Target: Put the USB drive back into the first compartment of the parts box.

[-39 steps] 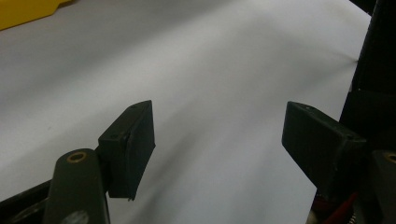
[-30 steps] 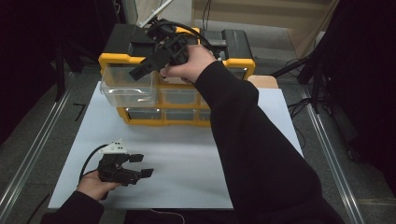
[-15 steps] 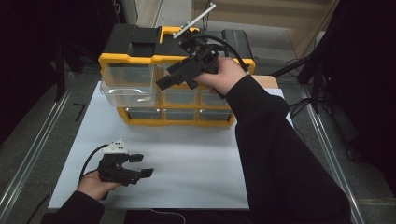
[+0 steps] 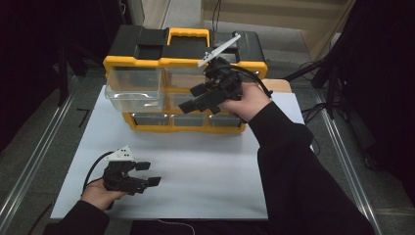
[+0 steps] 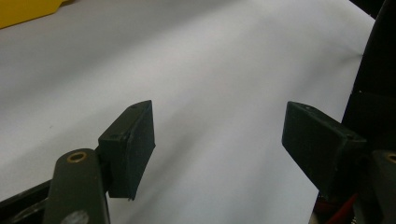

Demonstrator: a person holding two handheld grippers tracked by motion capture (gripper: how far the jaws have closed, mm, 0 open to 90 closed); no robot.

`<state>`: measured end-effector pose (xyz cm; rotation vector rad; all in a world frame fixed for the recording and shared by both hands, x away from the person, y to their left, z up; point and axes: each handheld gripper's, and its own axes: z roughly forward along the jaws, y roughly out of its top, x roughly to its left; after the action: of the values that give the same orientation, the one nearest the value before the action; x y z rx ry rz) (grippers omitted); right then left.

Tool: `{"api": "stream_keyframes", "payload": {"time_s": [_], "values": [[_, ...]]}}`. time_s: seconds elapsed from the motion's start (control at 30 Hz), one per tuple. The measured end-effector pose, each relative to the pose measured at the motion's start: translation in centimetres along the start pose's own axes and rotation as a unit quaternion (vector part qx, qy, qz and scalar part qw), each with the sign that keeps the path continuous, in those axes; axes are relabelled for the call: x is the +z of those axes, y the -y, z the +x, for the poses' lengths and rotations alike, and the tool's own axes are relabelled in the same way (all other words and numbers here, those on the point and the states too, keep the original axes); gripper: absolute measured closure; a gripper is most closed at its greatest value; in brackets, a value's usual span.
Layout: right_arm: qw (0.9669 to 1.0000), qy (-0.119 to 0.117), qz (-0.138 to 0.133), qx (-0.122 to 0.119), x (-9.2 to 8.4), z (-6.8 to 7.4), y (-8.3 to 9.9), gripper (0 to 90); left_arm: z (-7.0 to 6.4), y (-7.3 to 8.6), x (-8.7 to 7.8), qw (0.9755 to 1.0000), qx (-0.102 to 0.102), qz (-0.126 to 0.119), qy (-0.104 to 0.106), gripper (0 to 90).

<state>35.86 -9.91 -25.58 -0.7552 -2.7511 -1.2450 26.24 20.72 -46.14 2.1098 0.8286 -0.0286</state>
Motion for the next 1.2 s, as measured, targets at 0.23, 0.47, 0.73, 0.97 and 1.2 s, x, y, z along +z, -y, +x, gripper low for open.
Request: {"api": "stream_keyframes", "payload": {"time_s": [0.23, 0.47, 0.73, 0.97, 1.2], "values": [[0.9999, 0.000, 0.007, -0.008, 1.3, 0.1, 2.7, 25.1, 0.0, 0.0, 0.1, 1.0000, 0.001, 0.000, -0.003, 26.8], [0.9998, -0.003, 0.016, -0.006, 3.0, 0.0, 5.0, 25.2, 0.1, 0.0, 0.1, 1.0000, 0.001, -0.001, -0.004, 26.8], [0.9997, -0.011, 0.023, -0.002, 5.1, -0.6, 7.9, 25.2, 0.1, 0.0, 0.1, 1.0000, 0.000, -0.003, -0.004, 26.7], [0.9989, -0.014, 0.036, 0.026, 7.0, -1.0, 10.6, 25.7, 0.1, 0.0, 0.1, 1.0000, 0.003, 0.002, -0.008, 26.7], [0.9991, -0.008, 0.035, 0.021, 8.6, -1.5, 12.8, 25.7, 0.1, 0.0, 0.1, 1.0000, 0.004, 0.002, -0.007, 26.8]]}}
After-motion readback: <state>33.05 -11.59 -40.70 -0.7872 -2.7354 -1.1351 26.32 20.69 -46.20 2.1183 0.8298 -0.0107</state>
